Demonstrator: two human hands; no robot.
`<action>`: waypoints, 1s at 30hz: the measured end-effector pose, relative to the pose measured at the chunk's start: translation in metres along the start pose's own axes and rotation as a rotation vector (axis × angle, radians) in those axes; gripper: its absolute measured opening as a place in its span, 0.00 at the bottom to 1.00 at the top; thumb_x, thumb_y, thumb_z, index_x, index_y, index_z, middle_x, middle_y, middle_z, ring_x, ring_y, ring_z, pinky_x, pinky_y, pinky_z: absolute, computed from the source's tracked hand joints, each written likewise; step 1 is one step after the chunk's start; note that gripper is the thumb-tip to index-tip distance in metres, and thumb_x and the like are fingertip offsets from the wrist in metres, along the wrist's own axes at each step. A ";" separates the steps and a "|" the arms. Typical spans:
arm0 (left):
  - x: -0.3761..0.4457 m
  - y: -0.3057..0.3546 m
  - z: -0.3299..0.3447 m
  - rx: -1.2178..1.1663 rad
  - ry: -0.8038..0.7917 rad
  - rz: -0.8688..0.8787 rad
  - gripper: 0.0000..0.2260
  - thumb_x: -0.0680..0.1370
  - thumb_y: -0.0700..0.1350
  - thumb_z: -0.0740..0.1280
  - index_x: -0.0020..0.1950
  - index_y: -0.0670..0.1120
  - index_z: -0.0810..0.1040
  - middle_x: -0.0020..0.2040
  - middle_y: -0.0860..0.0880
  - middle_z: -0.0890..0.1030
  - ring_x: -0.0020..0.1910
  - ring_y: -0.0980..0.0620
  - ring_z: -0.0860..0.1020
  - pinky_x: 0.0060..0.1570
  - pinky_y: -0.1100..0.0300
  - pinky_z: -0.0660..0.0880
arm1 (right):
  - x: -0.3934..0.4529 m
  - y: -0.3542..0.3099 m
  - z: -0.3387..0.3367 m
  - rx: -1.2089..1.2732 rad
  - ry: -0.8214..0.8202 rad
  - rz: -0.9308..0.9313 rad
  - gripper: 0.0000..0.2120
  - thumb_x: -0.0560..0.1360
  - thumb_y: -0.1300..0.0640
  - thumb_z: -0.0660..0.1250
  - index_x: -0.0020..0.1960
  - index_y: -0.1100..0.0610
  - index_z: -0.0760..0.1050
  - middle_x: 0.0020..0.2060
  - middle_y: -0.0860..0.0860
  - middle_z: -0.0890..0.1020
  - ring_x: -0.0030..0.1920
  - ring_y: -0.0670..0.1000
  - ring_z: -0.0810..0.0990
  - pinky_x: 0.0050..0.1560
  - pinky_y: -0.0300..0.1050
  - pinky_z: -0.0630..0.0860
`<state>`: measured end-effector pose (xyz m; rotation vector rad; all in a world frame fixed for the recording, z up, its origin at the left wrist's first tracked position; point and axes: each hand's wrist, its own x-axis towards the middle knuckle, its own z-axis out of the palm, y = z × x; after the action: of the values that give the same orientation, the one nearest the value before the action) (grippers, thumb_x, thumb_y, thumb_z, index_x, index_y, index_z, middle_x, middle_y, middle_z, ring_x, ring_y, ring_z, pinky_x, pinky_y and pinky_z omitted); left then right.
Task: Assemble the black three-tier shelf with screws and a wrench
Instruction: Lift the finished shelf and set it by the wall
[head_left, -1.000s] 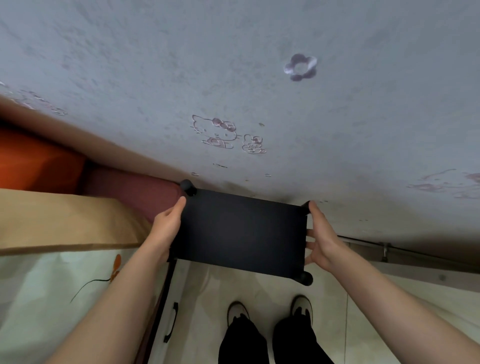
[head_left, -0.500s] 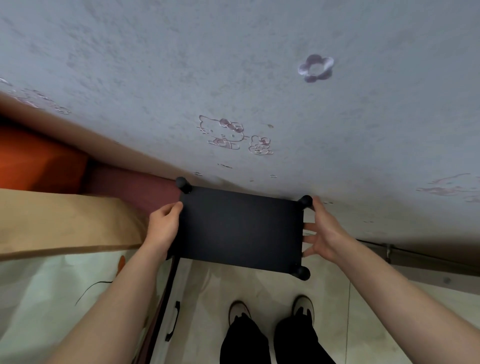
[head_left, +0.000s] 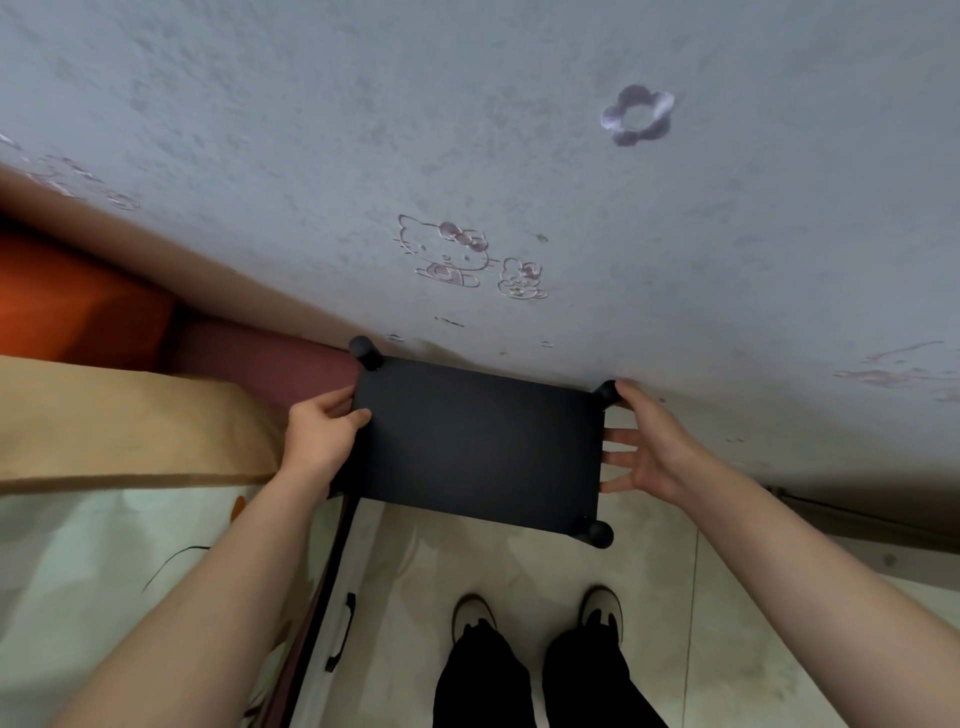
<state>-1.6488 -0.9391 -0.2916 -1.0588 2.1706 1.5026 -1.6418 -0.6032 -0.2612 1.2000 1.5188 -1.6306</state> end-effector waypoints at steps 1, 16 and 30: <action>-0.001 0.001 0.000 0.005 -0.018 -0.003 0.20 0.78 0.38 0.72 0.69 0.46 0.78 0.58 0.49 0.82 0.52 0.50 0.80 0.58 0.53 0.77 | 0.000 -0.001 -0.001 -0.002 -0.005 0.003 0.18 0.79 0.40 0.61 0.64 0.48 0.72 0.54 0.59 0.79 0.52 0.61 0.80 0.41 0.60 0.80; -0.129 -0.021 0.017 -0.025 0.409 0.363 0.17 0.77 0.31 0.66 0.59 0.50 0.79 0.56 0.52 0.79 0.54 0.57 0.77 0.57 0.67 0.73 | -0.014 0.030 -0.005 0.045 0.020 0.011 0.26 0.82 0.43 0.57 0.72 0.59 0.66 0.61 0.57 0.77 0.62 0.59 0.76 0.67 0.57 0.70; -0.111 -0.051 0.077 -0.879 0.049 -0.352 0.29 0.81 0.37 0.68 0.77 0.55 0.59 0.65 0.43 0.76 0.55 0.41 0.82 0.42 0.44 0.82 | -0.022 0.052 0.009 -0.262 -0.030 -0.019 0.20 0.79 0.63 0.66 0.69 0.54 0.65 0.59 0.56 0.79 0.57 0.57 0.79 0.40 0.52 0.78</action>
<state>-1.5483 -0.8346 -0.2904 -1.6184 1.1947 2.2895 -1.5888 -0.6239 -0.2640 1.0167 1.6697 -1.4020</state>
